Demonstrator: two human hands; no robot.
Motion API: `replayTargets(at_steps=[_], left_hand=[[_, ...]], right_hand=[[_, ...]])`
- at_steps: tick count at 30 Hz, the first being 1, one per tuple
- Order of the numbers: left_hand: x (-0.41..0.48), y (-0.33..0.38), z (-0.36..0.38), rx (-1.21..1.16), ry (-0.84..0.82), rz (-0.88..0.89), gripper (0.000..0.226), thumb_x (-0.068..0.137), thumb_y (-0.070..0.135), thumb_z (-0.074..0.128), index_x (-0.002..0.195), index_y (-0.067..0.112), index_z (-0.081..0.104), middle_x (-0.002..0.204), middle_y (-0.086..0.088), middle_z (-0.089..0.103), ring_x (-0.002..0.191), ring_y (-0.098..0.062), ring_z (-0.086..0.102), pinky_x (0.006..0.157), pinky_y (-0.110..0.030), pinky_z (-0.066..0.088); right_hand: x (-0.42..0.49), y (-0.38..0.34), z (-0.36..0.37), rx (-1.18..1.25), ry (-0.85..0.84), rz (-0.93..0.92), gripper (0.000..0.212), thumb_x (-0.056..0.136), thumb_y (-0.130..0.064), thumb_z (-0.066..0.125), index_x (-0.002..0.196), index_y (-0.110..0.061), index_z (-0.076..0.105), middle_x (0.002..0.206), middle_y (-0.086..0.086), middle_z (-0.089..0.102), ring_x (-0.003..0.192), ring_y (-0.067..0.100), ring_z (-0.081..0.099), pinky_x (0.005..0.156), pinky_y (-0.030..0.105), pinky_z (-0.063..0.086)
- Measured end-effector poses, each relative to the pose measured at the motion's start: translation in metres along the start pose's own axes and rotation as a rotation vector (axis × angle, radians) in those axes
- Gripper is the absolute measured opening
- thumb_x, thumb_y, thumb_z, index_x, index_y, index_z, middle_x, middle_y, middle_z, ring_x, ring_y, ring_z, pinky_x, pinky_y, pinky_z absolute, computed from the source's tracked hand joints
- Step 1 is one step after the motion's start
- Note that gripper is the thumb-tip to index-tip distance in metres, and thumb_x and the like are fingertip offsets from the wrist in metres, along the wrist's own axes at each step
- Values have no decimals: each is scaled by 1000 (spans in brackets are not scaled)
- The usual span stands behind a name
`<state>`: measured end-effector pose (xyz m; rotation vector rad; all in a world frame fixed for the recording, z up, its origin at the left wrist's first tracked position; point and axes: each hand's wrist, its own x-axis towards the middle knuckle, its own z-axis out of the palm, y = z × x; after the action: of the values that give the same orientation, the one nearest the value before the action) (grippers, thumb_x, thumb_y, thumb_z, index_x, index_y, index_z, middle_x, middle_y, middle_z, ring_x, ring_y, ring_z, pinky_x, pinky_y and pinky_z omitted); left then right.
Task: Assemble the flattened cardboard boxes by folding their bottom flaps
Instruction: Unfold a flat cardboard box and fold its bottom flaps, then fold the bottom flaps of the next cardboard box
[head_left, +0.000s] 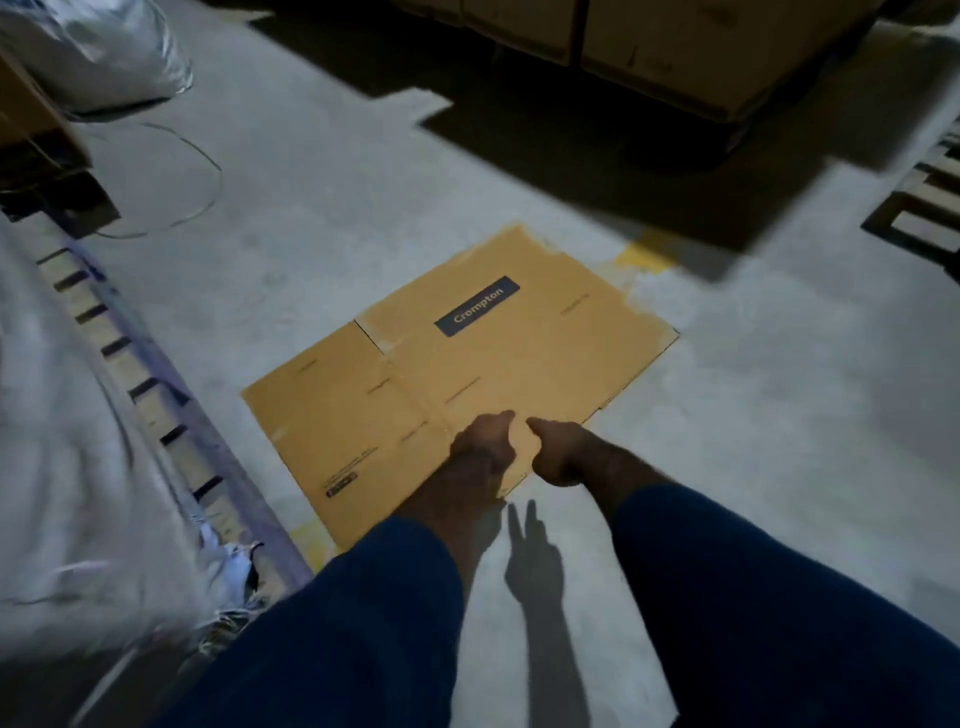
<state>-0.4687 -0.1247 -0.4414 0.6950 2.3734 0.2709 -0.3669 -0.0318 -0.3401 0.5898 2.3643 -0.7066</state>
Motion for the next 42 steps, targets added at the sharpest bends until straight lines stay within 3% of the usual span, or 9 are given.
replayTargets(at_steps=[4,7,11,14,20,27,32,38,42], left_hand=[[-24,-15,34,9,-54,-1,54,98,27,58,149,19,45,150,-11,50,135,-31,49,107,-41,45],[-45,-22,49,27,-128,23,45,98,28,60,140,12,55,144,-11,55,131,-29,51,103,-34,42],[-65,-11,42,10,-150,40,43,97,32,64,136,14,60,145,-9,55,132,-27,50,106,-33,41],[-80,8,14,-13,-140,82,38,99,32,63,130,10,65,139,-12,59,125,-29,55,101,-35,46],[-118,62,-40,-69,-58,169,31,97,31,68,114,5,74,114,-16,73,102,-33,68,90,-41,57],[-190,180,-77,-138,25,417,25,95,26,70,104,4,77,105,-14,75,97,-30,70,89,-41,58],[-271,272,-64,-75,29,621,18,93,15,67,102,4,78,104,-14,76,99,-31,70,86,-37,58],[-357,351,-10,-41,-29,779,12,91,23,68,94,15,78,94,-4,77,88,-24,72,84,-38,59],[-400,382,24,-17,-77,876,10,91,26,67,84,22,73,85,2,74,82,-19,70,83,-40,60]], right_hand=[[-5,-2,-2,-35,-51,10,62,107,-19,47,163,-11,21,169,9,20,154,27,24,122,33,24],[-12,-7,-6,-73,-60,1,50,106,-19,48,155,-7,41,161,12,38,145,29,39,117,37,37],[-22,0,-7,-146,-15,34,28,102,-16,50,122,-2,65,134,13,63,115,26,61,95,36,52],[-39,6,-13,-186,22,69,20,101,-17,51,106,-6,67,118,12,68,99,23,60,80,33,47],[-109,20,-54,-144,209,137,20,96,-21,53,102,-9,68,113,13,67,95,28,61,81,36,52],[-234,63,-71,-88,457,268,24,90,-24,52,104,-16,69,110,9,66,94,30,64,78,37,57],[-341,101,-49,9,524,369,35,90,-28,50,120,-27,67,123,4,63,105,28,63,84,37,54],[-453,158,-6,125,605,533,32,90,-27,51,117,-30,68,121,0,64,103,25,64,75,33,45],[-501,195,21,210,676,622,31,89,-30,52,114,-31,69,116,0,65,99,26,64,76,34,50]])
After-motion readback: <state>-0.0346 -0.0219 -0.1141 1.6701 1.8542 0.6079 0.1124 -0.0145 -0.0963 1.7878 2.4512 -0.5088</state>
